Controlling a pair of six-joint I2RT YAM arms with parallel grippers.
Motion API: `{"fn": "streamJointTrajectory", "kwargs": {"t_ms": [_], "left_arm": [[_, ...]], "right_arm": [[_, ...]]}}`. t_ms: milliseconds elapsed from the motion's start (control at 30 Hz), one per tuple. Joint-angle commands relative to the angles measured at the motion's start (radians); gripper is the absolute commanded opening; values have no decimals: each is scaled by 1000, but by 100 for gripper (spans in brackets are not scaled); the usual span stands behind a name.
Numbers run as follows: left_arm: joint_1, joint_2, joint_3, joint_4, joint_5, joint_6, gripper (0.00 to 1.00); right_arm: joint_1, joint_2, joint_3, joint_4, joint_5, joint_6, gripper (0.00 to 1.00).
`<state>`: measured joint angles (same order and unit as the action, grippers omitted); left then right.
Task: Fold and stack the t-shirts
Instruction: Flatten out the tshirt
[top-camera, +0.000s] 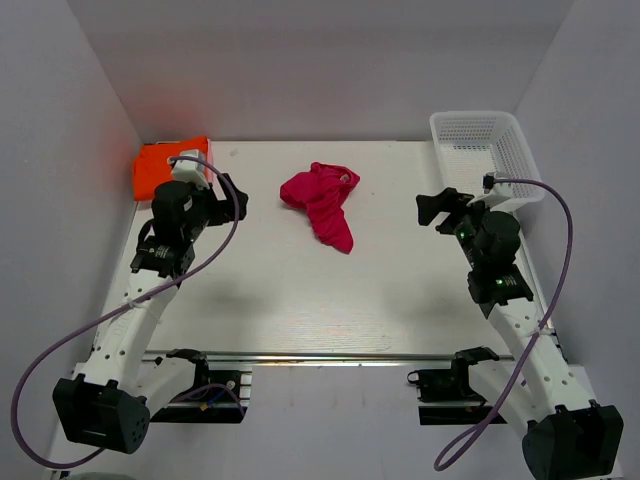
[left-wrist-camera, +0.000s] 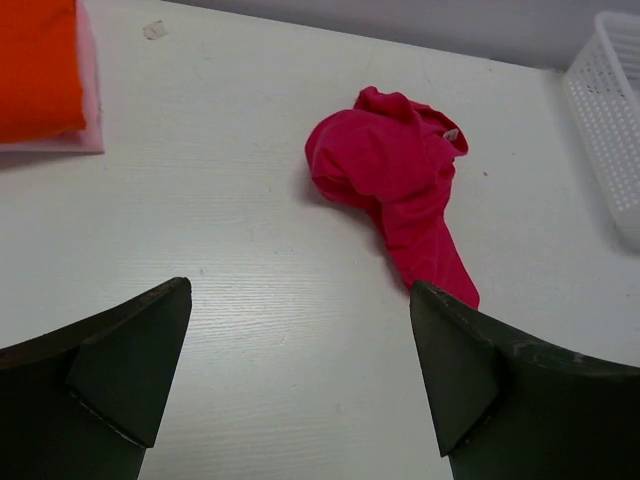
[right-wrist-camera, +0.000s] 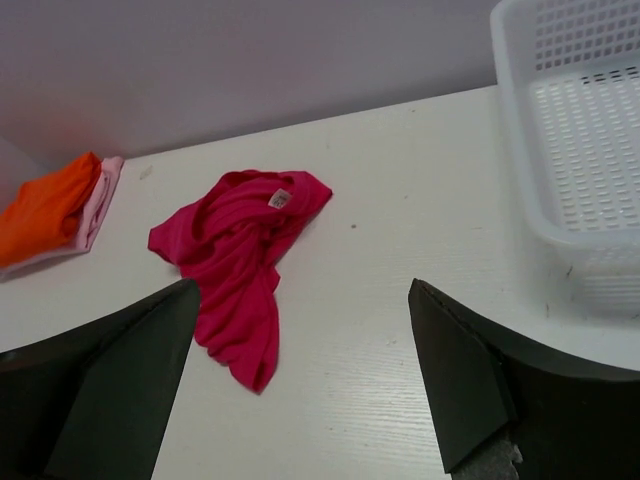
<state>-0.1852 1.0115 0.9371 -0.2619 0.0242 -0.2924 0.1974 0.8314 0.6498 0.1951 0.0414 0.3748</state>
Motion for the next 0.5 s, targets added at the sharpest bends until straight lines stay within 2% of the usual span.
{"fn": "streamJointTrajectory", "kwargs": {"t_ms": [0, 100, 167, 267, 300, 467], "left_arm": [[-11, -4, 5, -7, 92, 24, 100], [-11, 58, 5, 20, 175, 24, 100], [-20, 104, 14, 78, 296, 24, 98], [-56, 225, 25, 136, 391, 24, 96], [-72, 257, 40, 136, 391, 13, 100], [-267, 493, 169, 103, 271, 50, 100]], "right_arm": [[-1, 3, 20, -14, -78, 13, 90], [2, 15, 27, -40, -90, 16, 90], [-1, 20, 21, -46, -75, 16, 90], [-1, 38, 19, -60, -54, 18, 90], [-1, 44, 25, -66, -51, 19, 90], [-1, 152, 71, -140, -46, 13, 90]]}}
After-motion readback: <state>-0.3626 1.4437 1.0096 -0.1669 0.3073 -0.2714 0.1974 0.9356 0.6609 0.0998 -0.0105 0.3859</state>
